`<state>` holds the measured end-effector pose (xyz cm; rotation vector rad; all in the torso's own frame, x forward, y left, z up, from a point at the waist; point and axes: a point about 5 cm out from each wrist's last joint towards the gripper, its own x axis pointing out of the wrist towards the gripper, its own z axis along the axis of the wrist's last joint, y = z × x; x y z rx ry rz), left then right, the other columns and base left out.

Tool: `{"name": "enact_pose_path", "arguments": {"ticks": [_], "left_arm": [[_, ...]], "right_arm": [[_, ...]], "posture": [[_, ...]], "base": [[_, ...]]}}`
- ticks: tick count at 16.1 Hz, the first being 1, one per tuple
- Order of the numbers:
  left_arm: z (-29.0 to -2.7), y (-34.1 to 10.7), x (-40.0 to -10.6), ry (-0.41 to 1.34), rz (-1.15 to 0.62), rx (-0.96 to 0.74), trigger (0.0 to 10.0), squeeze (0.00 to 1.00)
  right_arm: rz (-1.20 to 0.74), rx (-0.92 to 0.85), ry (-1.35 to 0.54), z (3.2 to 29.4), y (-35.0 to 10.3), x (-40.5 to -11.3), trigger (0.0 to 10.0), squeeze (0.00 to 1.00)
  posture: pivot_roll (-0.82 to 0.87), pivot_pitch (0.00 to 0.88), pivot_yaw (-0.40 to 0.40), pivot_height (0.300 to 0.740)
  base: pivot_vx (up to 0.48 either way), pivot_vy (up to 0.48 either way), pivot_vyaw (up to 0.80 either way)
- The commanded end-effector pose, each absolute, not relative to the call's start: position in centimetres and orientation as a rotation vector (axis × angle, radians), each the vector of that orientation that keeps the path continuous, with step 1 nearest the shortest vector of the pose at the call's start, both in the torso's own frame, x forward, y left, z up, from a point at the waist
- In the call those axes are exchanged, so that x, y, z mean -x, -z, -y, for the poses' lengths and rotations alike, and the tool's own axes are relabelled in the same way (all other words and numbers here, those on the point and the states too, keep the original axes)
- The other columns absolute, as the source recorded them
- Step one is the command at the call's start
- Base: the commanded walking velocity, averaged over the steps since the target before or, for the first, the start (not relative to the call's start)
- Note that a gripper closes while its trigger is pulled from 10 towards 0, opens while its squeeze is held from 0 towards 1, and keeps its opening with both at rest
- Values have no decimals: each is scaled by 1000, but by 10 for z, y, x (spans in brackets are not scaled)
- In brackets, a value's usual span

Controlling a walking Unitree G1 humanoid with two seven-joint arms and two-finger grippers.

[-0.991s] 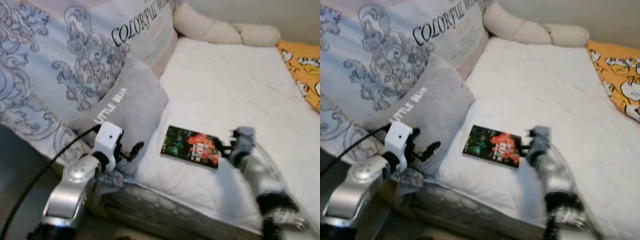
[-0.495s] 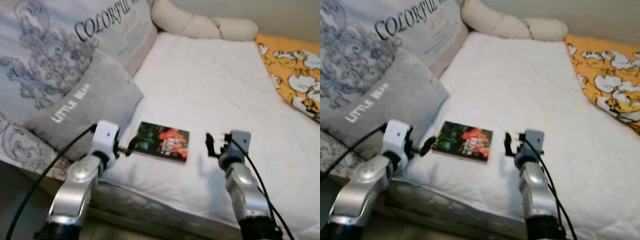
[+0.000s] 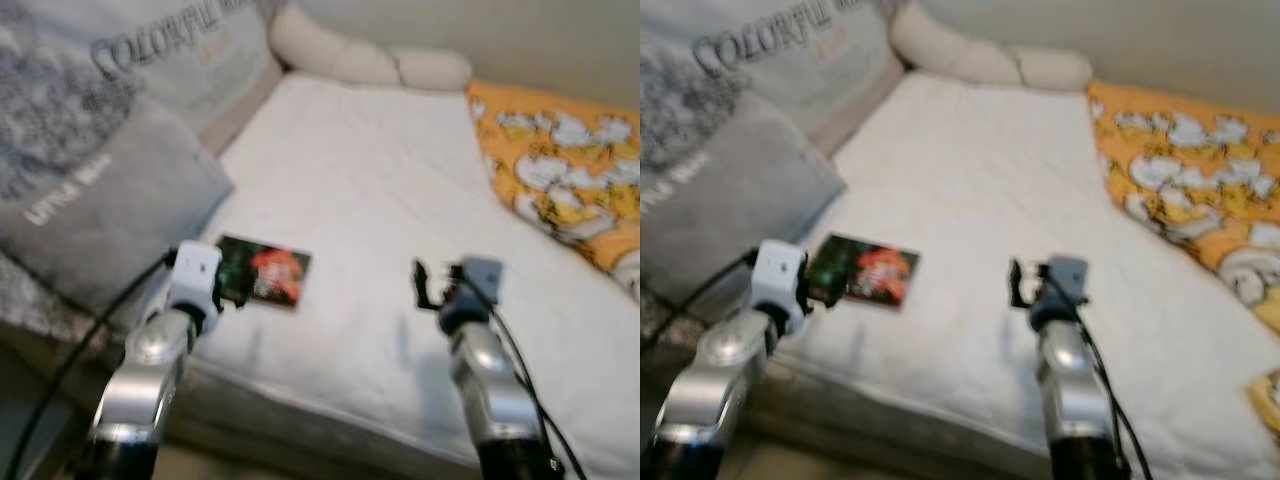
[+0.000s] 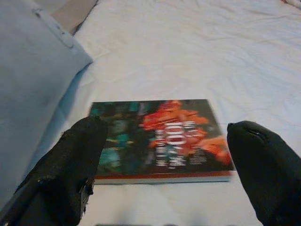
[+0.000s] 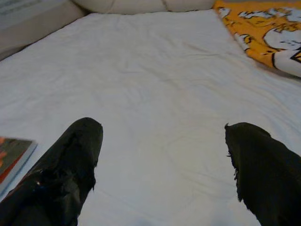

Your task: Clean up the room

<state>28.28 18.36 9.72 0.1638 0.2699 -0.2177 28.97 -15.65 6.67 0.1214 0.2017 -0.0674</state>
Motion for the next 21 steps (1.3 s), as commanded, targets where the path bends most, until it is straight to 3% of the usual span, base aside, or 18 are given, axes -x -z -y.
{"name": "enact_pose_path", "arguments": {"ticks": [1, 14, 21], "left_arm": [[-179, -97, -286, 230, -266, -178, 10000, 643], [-179, -98, -293, 241, -263, -197, 10000, 639], [-173, -95, -288, 345, -286, -249, 10000, 627]], "right_arm": [[-184, -94, 92, 165, -74, -295, 10000, 1000], [-272, -58, 123, 161, -67, -300, 10000, 1000], [-401, -24, 110, 160, -51, -296, 10000, 1000]], "posture": [[20, 0, -10, 740], [7, 0, 6, 740], [17, 0, 0, 740]], "base": [[0, -409, 0], [0, -410, 0], [0, 0, 0]]}}
